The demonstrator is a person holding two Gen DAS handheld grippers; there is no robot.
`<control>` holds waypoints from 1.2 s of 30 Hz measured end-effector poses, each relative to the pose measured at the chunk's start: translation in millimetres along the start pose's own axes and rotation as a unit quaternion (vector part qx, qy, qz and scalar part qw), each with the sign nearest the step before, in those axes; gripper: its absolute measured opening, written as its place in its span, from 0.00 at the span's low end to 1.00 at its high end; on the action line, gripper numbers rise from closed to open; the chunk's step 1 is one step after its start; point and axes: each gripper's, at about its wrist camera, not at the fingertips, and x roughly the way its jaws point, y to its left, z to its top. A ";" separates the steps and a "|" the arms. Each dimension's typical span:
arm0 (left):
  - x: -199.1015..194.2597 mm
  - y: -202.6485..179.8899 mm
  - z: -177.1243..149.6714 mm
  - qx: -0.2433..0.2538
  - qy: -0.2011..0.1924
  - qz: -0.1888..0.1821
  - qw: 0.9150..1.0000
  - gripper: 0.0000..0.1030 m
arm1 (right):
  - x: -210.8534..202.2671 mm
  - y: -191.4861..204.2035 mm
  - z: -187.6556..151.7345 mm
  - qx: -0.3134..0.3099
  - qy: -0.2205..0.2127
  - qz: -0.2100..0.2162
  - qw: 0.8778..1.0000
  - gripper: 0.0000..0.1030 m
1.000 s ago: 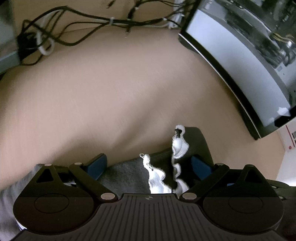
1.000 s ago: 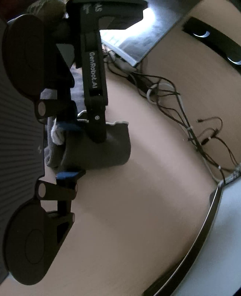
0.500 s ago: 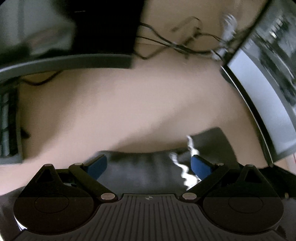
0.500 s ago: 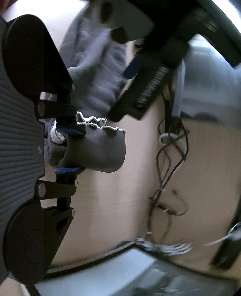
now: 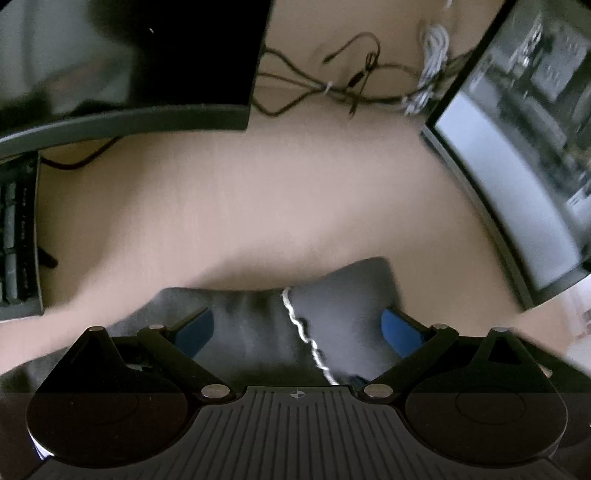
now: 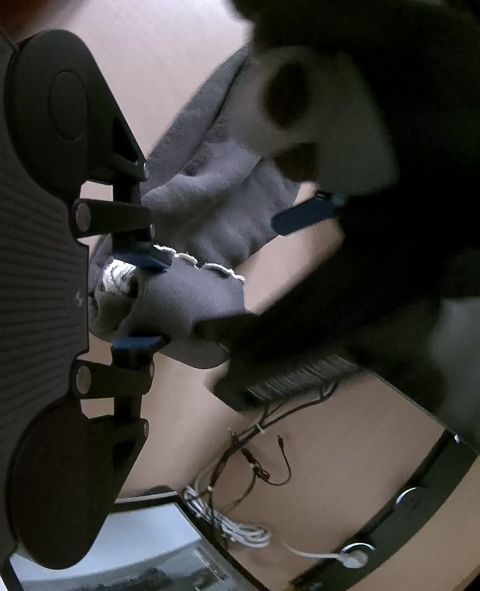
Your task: Fold clothes
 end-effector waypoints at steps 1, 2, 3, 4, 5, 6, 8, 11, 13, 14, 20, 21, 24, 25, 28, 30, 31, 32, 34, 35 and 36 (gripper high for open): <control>2.5 -0.4 -0.3 0.004 0.002 0.005 1.000 0.98 | -2.6 -7.1 -1.4 0.020 0.000 0.009 1.000 0.39; 4.4 -1.0 -0.1 0.007 0.003 0.011 1.000 0.98 | -6.3 -16.2 -3.5 0.045 -0.001 0.020 0.999 0.40; 5.2 -0.4 -0.9 0.008 0.004 0.014 1.000 0.98 | -9.5 -26.4 -4.9 0.078 -0.002 0.034 0.996 0.40; 6.0 0.2 -1.8 0.009 0.006 0.018 1.000 0.98 | -13.1 -38.3 -7.0 0.117 -0.005 0.051 0.992 0.41; 6.8 0.8 -2.7 0.009 0.007 0.021 1.000 0.97 | -15.8 -51.5 -10.3 0.161 -0.008 0.071 0.984 0.48; 7.6 1.4 -3.6 0.010 0.008 0.024 1.000 0.97 | -16.5 -65.4 -15.4 0.210 -0.008 0.090 0.974 0.54; 9.2 2.5 -5.4 0.011 0.010 0.031 0.999 0.97 | -9.0 -89.1 -22.6 0.289 -0.006 0.114 0.951 0.55; 11.6 4.3 -8.0 0.013 0.013 0.041 0.999 0.97 | 6.2 -101.0 -29.4 0.333 0.000 0.112 0.936 0.55; 13.2 5.5 -9.8 0.014 0.015 0.048 0.999 0.97 | 16.1 -100.5 -30.2 0.338 0.000 0.102 0.935 0.55; 14.0 6.1 -10.7 0.014 0.016 0.051 0.998 0.97 | 20.8 -102.1 -30.3 0.344 -0.002 0.100 0.934 0.55; 12.3 13.0 -16.1 0.005 0.019 0.060 0.998 0.97 | 12.9 -99.1 -37.6 0.350 0.003 0.105 0.931 0.55; 9.8 15.4 -17.1 -0.001 0.017 0.057 0.998 0.97 | 8.6 -103.8 -38.1 0.349 0.003 0.102 0.931 0.55; -11.2 30.1 -26.8 -0.029 0.007 0.040 0.999 0.97 | -1.7 -130.5 -44.3 0.378 0.001 0.091 0.921 0.56; -18.0 35.7 -31.7 -0.037 0.005 0.038 0.999 0.97 | -3.2 -139.5 -47.7 0.391 0.001 0.086 0.916 0.56; -38.3 52.5 -46.5 -0.059 -0.002 0.032 0.998 0.97 | 2.5 -155.3 -53.7 0.410 0.004 0.058 0.910 0.57; -45.2 67.0 -58.1 -0.077 0.003 0.039 0.996 0.97 | 12.2 -160.8 -54.9 0.408 0.004 0.045 0.912 0.52; -48.0 74.4 -63.8 -0.086 0.007 0.041 0.995 0.97 | 17.3 -162.2 -53.9 0.403 0.006 0.042 0.914 0.42; -50.8 81.9 -69.6 -0.095 0.011 0.044 0.994 0.97 | 21.3 -162.5 -51.6 0.396 0.008 0.038 0.917 0.14; -53.8 93.7 -76.1 -0.110 0.014 0.044 0.993 0.97 | 25.3 -161.0 -43.2 0.379 0.009 0.036 0.925 0.06; -55.3 99.6 -79.4 -0.117 0.016 0.044 0.992 0.97 | 23.9 -160.3 -39.0 0.371 0.005 0.038 0.928 0.06; -56.7 105.6 -82.6 -0.124 0.018 0.043 0.991 0.97 | 21.3 -159.7 -36.4 0.364 0.002 0.038 0.931 0.06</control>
